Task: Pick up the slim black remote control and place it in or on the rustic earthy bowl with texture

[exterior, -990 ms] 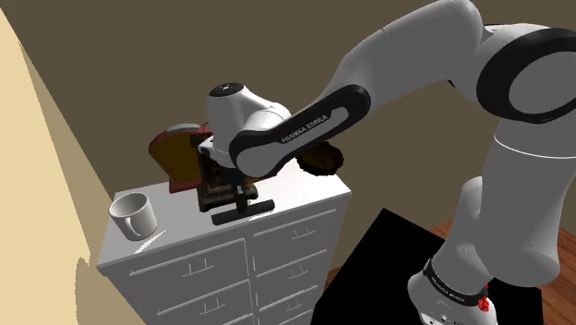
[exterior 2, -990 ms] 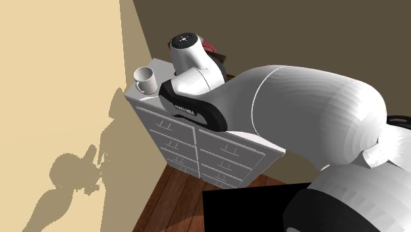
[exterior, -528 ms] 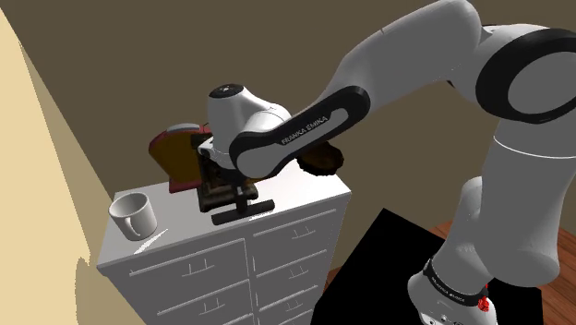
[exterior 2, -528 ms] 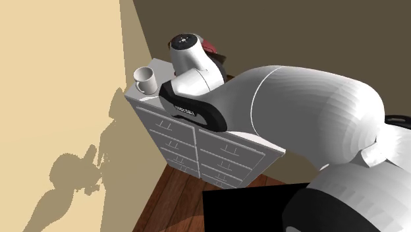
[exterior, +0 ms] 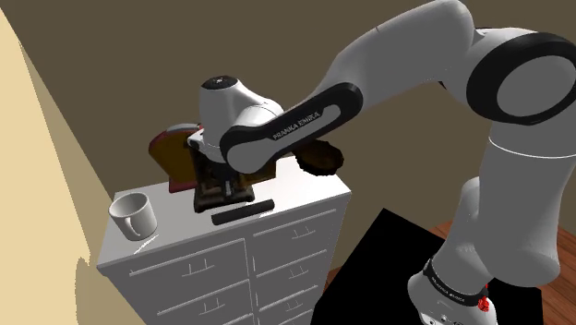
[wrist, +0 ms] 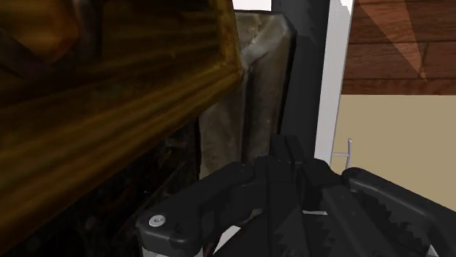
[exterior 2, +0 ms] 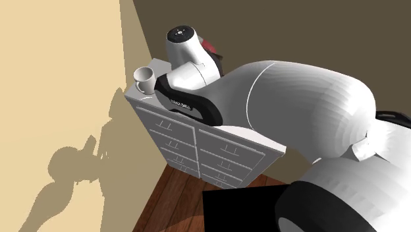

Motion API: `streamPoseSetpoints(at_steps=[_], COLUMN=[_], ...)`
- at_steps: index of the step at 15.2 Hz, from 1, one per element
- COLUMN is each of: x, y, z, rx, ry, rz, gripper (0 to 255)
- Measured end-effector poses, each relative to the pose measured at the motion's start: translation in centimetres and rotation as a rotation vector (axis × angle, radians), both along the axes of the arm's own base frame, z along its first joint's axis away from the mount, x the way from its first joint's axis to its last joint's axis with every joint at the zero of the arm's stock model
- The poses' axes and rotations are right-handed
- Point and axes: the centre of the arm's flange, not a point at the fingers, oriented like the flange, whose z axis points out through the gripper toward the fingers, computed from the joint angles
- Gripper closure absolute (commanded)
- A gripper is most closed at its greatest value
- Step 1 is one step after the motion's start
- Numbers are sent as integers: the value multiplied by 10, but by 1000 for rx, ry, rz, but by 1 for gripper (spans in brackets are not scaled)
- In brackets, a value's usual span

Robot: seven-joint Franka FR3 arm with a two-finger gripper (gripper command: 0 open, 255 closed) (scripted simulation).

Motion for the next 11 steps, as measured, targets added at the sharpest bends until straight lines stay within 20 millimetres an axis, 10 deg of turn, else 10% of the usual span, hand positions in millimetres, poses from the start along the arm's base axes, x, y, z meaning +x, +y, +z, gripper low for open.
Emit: streamPoseSetpoints(at_steps=[2,3,11], x=[4,3,-40], y=[4,4,-78], z=[4,4,-8], rx=[-8,-8,128], ry=[10,11,-21], rz=[2,3,-137], gripper=[255,0,0])
